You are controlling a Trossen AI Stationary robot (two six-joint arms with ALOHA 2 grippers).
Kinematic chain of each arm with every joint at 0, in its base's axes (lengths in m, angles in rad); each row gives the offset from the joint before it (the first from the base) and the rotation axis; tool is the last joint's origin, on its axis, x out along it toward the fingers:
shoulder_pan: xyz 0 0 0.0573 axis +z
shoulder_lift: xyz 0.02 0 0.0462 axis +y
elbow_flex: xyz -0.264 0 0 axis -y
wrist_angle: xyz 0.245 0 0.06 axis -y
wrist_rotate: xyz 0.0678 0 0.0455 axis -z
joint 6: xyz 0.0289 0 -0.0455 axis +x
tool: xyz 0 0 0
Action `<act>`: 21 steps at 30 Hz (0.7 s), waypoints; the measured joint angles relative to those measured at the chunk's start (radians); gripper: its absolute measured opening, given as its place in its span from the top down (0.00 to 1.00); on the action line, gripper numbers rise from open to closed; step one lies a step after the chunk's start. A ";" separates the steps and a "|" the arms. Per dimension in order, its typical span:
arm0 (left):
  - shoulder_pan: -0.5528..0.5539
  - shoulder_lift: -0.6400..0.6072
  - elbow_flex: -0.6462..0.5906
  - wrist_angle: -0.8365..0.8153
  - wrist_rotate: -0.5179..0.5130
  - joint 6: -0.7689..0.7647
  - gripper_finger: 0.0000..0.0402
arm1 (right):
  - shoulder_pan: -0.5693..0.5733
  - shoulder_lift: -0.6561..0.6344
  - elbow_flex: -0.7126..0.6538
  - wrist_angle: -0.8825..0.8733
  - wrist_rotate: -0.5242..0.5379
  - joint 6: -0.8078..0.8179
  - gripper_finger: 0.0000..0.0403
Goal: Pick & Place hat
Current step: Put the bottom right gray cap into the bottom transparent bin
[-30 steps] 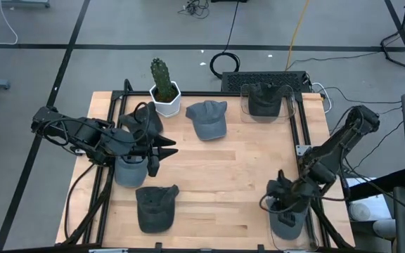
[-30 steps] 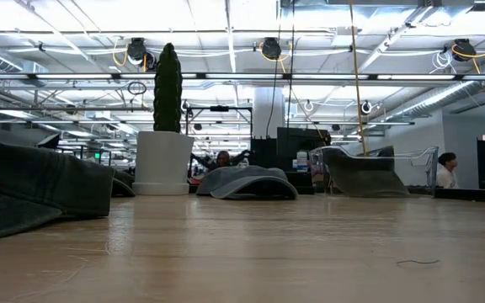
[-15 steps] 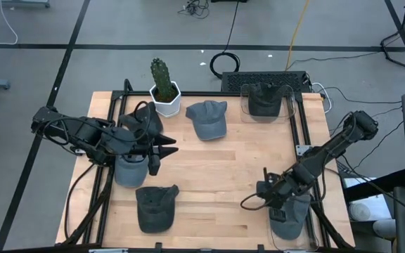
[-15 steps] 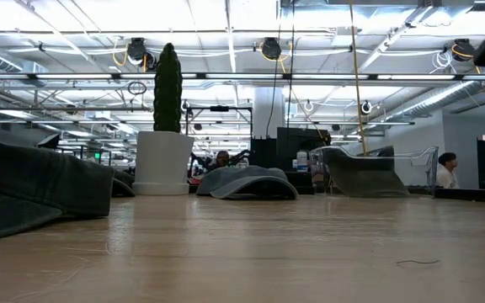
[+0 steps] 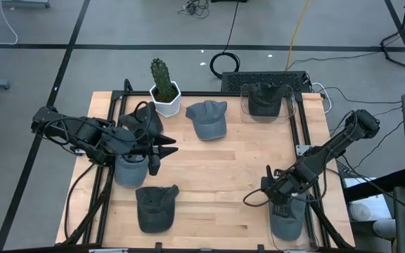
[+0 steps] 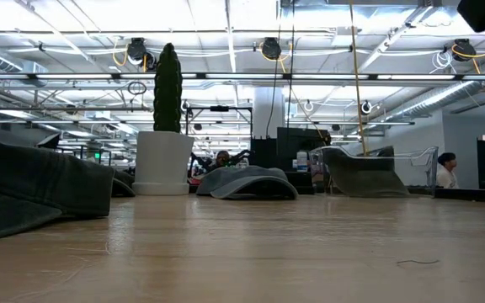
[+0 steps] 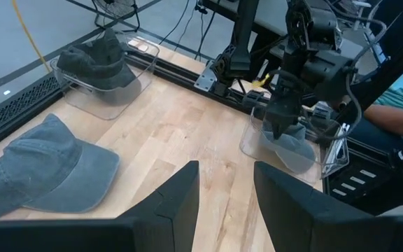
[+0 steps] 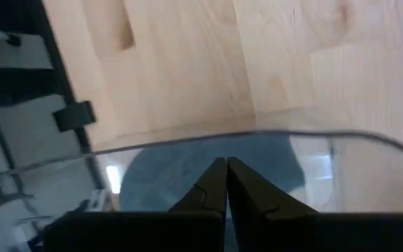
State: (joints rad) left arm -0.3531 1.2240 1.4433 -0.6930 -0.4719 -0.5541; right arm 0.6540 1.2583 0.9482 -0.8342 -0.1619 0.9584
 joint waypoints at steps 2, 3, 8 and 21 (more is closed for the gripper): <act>0.000 0.000 0.000 0.000 0.000 0.000 0.63 | 0.010 -0.036 0.003 -0.012 0.000 0.043 1.00; 0.000 0.000 0.000 0.000 0.000 0.000 0.63 | 0.018 -0.058 0.003 -0.016 -0.001 0.072 1.00; 0.000 0.000 0.000 0.000 0.000 0.031 0.63 | 0.080 -0.138 0.005 -0.042 0.012 0.197 1.00; 0.000 0.000 0.000 -0.010 0.000 0.052 0.63 | 0.114 -0.098 -0.077 0.212 0.045 0.319 1.00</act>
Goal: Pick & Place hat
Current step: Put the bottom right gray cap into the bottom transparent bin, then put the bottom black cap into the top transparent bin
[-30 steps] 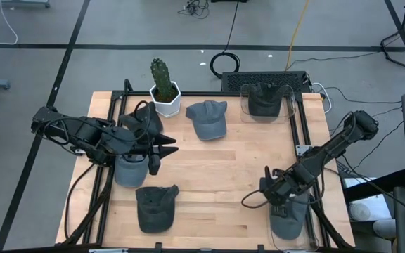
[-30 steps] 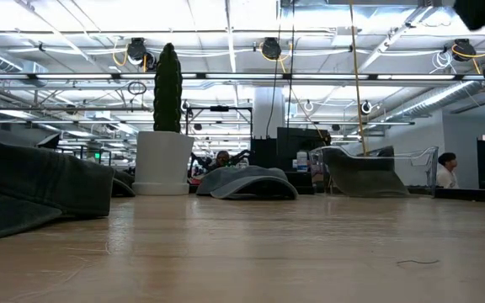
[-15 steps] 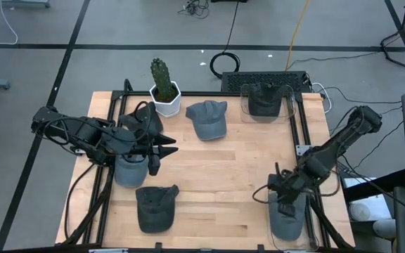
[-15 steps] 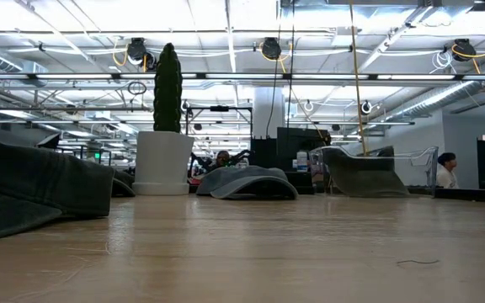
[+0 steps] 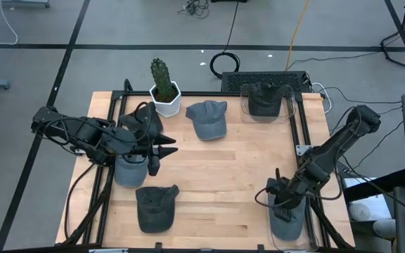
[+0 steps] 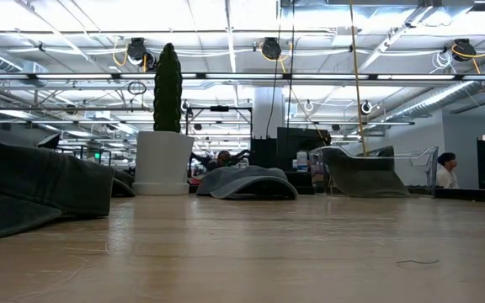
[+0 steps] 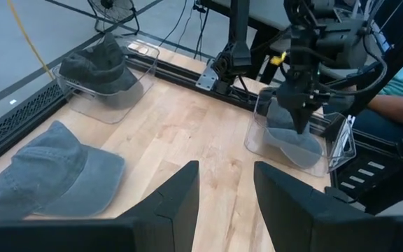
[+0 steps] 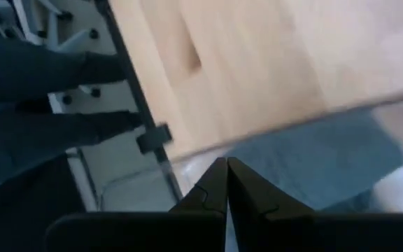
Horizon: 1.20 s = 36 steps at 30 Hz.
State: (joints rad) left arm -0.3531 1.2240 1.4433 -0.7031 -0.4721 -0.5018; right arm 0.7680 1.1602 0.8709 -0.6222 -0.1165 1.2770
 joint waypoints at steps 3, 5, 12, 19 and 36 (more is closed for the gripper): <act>0.000 0.000 0.000 -0.008 0.000 -0.001 0.63 | 0.002 0.011 -0.050 0.018 -0.039 0.068 1.00; 0.000 0.000 0.000 -0.010 0.000 0.000 0.63 | 0.006 0.011 -0.069 0.016 -0.037 0.088 1.00; 0.000 0.000 0.000 -0.014 0.013 0.031 0.63 | 0.013 -0.008 -0.070 0.027 -0.017 0.107 1.00; -0.001 -0.055 -0.001 -0.134 0.089 -0.015 0.63 | 0.010 -0.048 0.138 -0.082 0.188 0.085 1.00; -0.009 -0.139 0.000 -0.279 0.367 0.103 0.63 | -0.496 0.140 0.421 0.094 0.335 -0.529 1.00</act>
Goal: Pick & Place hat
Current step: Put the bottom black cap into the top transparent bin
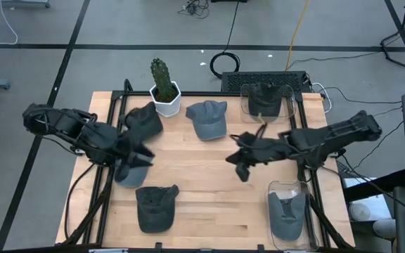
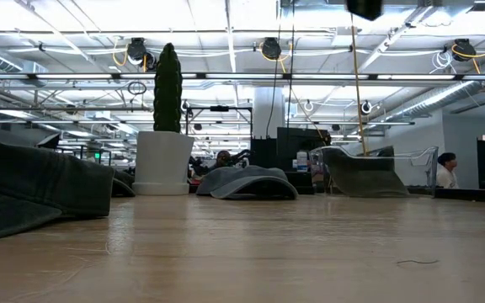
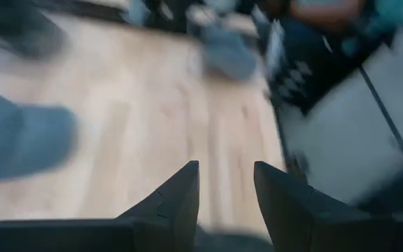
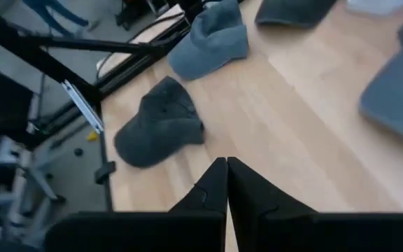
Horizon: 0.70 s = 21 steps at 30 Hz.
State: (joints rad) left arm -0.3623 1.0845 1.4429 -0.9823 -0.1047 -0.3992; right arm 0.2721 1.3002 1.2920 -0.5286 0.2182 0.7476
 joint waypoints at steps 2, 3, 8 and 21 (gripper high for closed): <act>-0.007 0.000 0.000 -0.076 0.000 -0.003 0.63 | -0.025 0.052 0.054 0.002 -0.010 -0.062 1.00; -0.008 0.000 0.000 -0.109 -0.004 -0.010 0.63 | -0.035 0.079 0.077 0.002 -0.011 -0.088 1.00; -0.009 0.006 0.000 -0.238 0.059 -0.069 0.63 | -0.082 0.178 0.122 0.066 -0.142 -0.135 1.00; -0.116 0.009 -0.206 -0.220 0.230 -0.212 0.63 | -0.194 0.232 0.049 0.336 -0.160 -0.138 0.99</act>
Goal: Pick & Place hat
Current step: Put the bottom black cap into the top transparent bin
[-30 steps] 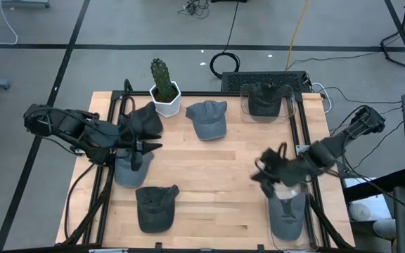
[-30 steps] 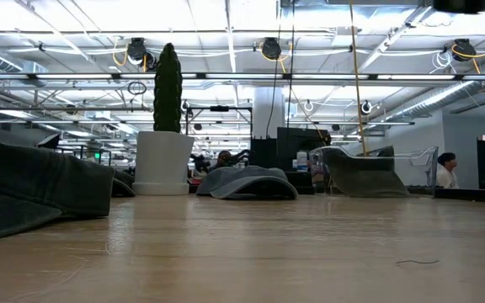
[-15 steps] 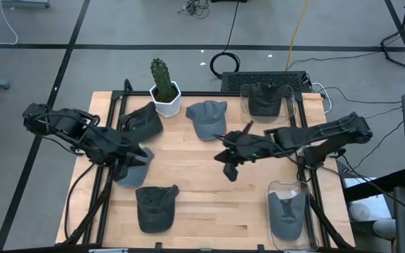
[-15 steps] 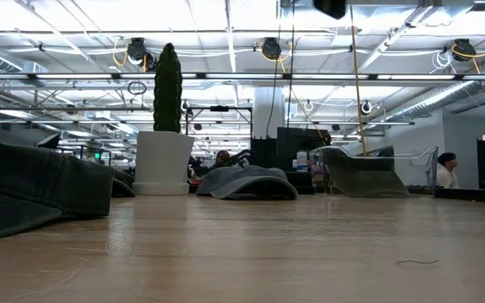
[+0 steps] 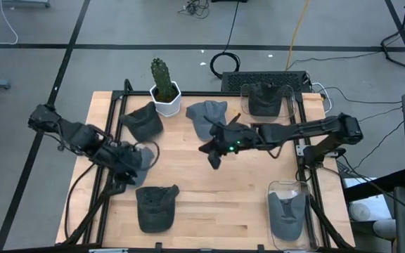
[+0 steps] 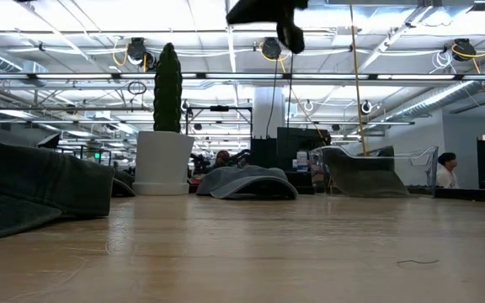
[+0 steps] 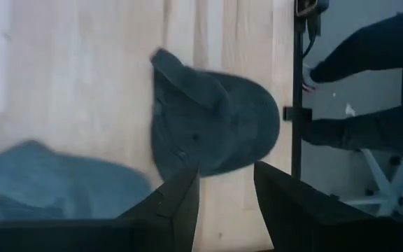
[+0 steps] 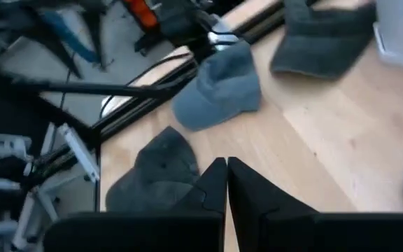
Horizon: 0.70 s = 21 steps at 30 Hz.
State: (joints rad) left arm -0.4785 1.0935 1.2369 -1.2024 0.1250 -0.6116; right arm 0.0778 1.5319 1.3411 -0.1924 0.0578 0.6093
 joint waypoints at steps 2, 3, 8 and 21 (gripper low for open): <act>-0.031 -0.001 -0.048 0.039 0.011 -0.052 0.63 | 0.004 -0.019 0.000 0.025 0.016 -0.067 0.99; -0.041 -0.001 -0.071 0.065 0.013 -0.083 0.63 | 0.004 -0.036 0.000 0.033 0.019 -0.112 0.99; -0.087 0.002 -0.169 0.291 -0.040 -0.282 0.63 | 0.001 -0.133 0.000 0.055 0.053 -0.271 0.99; -0.219 0.060 -0.259 0.606 -0.152 -0.319 0.63 | 0.003 -0.241 0.000 -0.107 0.226 -0.358 0.99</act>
State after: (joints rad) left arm -0.6976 1.1533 0.9774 -0.5962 -0.0269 -0.9302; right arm 0.0807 1.2907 1.3411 -0.2992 0.2836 0.2510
